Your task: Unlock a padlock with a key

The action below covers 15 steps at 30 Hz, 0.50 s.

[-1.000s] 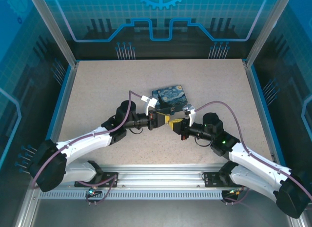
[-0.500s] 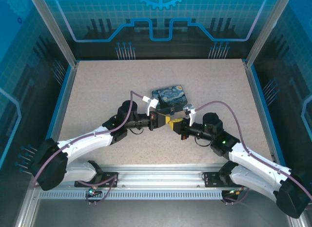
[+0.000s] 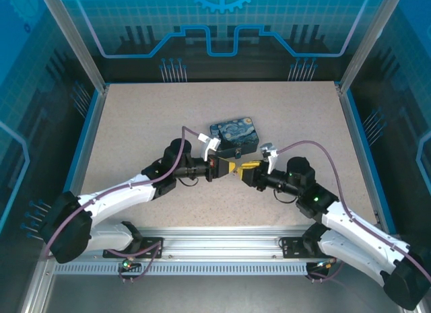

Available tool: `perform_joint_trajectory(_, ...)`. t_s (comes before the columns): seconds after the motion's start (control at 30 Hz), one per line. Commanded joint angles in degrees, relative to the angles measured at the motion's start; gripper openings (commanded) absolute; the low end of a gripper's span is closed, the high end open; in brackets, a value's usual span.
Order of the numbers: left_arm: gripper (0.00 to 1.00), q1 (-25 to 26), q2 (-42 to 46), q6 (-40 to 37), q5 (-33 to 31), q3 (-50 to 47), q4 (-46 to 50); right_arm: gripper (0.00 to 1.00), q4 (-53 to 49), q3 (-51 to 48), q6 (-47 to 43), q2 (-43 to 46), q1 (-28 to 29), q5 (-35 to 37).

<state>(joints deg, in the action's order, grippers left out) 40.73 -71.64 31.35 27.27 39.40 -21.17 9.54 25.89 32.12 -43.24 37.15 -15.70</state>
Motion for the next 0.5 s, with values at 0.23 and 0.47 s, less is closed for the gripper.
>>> perform_joint_trajectory(0.23,0.00,0.5,2.1,-0.9,-0.6,1.8,0.0,0.42,8.7,-1.9,3.0,-2.6,-0.8,-7.6)
perform_joint_trajectory(0.47,0.00,0.5,2.3,-0.3,-1.1,1.3,-1.0,0.41,9.2,-2.0,4.3,-4.9,-0.8,-9.7)
